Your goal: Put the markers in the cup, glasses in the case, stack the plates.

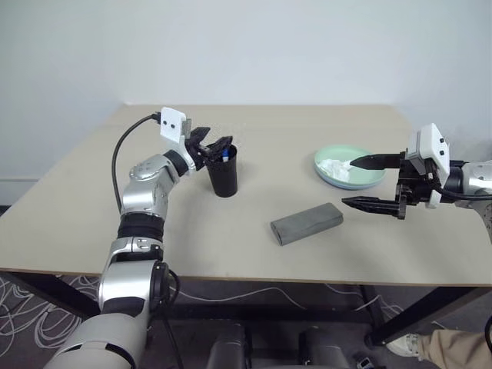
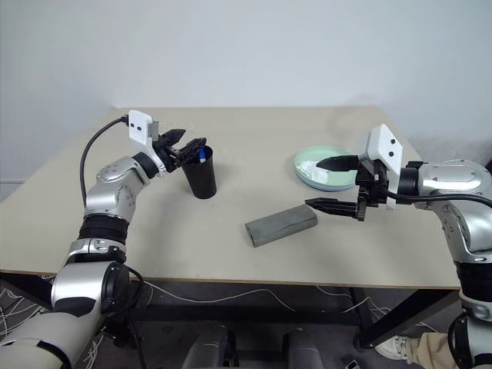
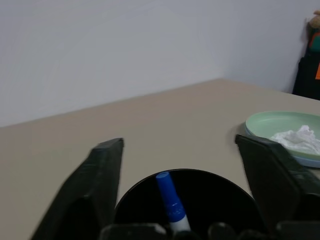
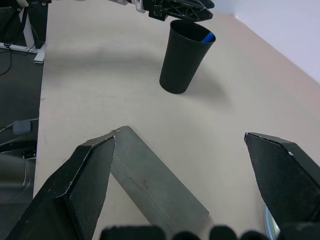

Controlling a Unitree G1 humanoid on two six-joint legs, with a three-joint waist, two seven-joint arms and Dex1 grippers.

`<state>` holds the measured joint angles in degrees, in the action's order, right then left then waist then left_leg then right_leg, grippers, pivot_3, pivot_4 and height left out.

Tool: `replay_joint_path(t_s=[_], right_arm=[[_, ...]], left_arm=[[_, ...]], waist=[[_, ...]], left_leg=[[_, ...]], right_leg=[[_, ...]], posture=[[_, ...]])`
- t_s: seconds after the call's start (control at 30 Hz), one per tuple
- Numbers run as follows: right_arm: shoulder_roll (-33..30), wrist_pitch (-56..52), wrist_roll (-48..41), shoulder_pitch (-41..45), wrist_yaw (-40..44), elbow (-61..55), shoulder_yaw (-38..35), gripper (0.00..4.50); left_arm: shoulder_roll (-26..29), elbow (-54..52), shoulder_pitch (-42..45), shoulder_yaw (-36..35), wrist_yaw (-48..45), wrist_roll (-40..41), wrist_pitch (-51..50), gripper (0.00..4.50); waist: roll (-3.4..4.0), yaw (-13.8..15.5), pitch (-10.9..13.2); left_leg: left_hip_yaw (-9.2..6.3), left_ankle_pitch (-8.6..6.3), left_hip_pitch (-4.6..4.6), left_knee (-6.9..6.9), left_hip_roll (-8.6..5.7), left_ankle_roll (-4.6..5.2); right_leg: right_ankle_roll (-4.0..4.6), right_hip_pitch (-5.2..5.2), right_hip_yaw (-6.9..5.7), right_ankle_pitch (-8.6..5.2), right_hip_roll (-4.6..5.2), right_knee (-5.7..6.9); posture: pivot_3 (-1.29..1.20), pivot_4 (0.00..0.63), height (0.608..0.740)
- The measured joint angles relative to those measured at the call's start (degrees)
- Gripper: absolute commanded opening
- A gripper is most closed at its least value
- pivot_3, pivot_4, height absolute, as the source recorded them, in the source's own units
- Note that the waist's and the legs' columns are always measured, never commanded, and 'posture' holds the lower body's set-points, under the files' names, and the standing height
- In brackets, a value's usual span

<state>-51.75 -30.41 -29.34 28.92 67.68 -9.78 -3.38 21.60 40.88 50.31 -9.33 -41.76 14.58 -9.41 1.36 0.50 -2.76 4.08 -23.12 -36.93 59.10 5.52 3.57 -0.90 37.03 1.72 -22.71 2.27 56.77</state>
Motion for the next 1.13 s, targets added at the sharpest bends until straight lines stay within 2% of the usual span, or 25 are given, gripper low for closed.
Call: replay_joint_path(t_s=[0.1,0.23,0.47,0.63,0.87,1.13], right_arm=[[0.3,0.0,0.0,0.0,0.0,0.0,0.0,4.5],[0.9,0.3,0.0,0.0,-0.1,0.0,0.0,4.5],[2.3,0.2,0.0,0.9,-0.1,1.6,0.4,4.5],[4.0,0.1,0.1,2.7,-0.3,3.1,1.0,4.5],[5.7,-0.5,0.1,2.2,-1.6,4.7,1.4,4.5],[7.7,-1.5,0.0,0.1,-4.2,4.6,1.4,4.5]], left_arm=[[0.1,-1.4,-0.2,0.0,0.0,0.0,-0.2,4.43],[2.6,-10.7,-3.4,0.9,-2.0,0.4,-3.5,4.43],[12.5,-30.1,-15.5,0.5,-7.7,5.1,-13.1,4.43],[17.2,-38.6,-21.8,-3.7,-8.2,8.5,-17.1,4.43],[21.2,-44.1,-31.5,-8.6,-8.5,11.5,-20.9,4.43],[21.8,-45.4,-36.7,-11.8,-7.5,14.7,-23.1,4.43]], waist=[[0.0,0.0,0.0],[0.02,0.0,0.0],[0.02,-0.4,0.0],[0.02,-0.1,0.0],[0.04,-0.1,0.0],[0.05,-0.1,-0.1]], left_leg=[[0.0,0.0,-0.01,0.0,0.0,0.0],[0.01,0.0,0.02,-0.03,0.02,0.0],[0.02,0.0,0.07,-0.04,0.06,-0.01],[0.01,0.0,0.11,-0.06,0.08,-0.02],[0.05,0.0,0.04,-0.12,0.1,-0.03],[0.05,0.01,0.06,-0.36,0.06,-0.04]], right_leg=[[0.0,0.01,0.0,0.0,0.0,0.0],[0.0,0.01,0.03,0.0,0.0,0.02],[0.02,0.12,0.05,0.0,-0.02,0.13],[0.03,0.15,-0.04,-0.01,0.01,0.11],[0.01,0.2,-0.03,-0.01,0.15,0.11],[0.0,0.16,-0.34,-0.02,0.58,0.11]], posture=[[0.0,0.0,0.612],[0.0,0.0,0.612],[0.0,0.0,0.612],[0.0,0.0,0.612],[0.0,0.0,0.612],[0.0,0.0,0.612]])
